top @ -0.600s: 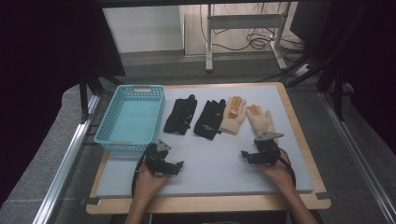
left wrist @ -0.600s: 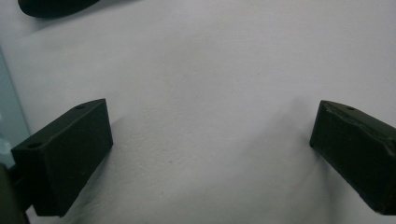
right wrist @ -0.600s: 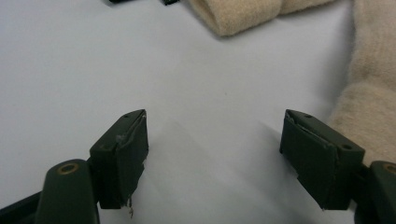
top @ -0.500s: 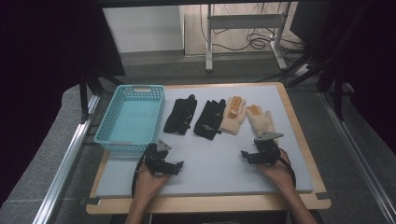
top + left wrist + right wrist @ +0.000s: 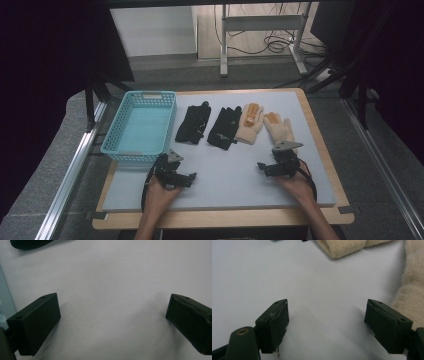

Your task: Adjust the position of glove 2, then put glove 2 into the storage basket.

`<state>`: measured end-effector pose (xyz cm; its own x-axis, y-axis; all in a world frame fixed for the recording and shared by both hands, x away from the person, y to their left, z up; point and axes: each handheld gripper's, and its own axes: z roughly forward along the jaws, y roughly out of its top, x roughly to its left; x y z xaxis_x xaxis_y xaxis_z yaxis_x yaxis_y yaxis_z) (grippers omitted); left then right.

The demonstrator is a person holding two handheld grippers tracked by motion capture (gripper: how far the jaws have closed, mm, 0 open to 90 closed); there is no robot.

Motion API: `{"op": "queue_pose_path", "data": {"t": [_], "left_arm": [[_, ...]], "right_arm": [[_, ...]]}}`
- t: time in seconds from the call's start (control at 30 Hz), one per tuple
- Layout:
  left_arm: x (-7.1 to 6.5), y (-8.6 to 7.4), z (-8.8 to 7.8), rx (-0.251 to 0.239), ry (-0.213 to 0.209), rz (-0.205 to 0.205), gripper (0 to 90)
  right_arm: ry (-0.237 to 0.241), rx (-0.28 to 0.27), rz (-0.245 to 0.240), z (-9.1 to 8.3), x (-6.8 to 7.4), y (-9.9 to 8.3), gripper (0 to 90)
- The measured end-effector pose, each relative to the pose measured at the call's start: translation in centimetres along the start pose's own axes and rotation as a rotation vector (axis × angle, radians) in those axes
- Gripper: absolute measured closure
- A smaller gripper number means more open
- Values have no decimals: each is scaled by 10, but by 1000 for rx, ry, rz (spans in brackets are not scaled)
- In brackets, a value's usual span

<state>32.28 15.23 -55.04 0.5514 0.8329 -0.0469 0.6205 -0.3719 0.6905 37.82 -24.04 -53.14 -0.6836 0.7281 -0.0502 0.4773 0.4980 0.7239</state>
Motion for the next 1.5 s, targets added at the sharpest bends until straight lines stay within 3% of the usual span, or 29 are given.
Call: {"op": "queue_pose_path", "data": {"t": [0.77,1.07,1.33,1.5], "left_arm": [[0,0,0,-2,1,3,2],[0,0,0,-2,1,3,3],[0,0,0,-2,1,2,3],[1,-1,-2,-6,3,-6,17]], "right_arm": [[7,2,-10,1,4,6,197],[66,-13,-14,13,13,31,200],[111,-32,0,30,24,66,200],[122,-51,-30,47,35,91,229]]}}
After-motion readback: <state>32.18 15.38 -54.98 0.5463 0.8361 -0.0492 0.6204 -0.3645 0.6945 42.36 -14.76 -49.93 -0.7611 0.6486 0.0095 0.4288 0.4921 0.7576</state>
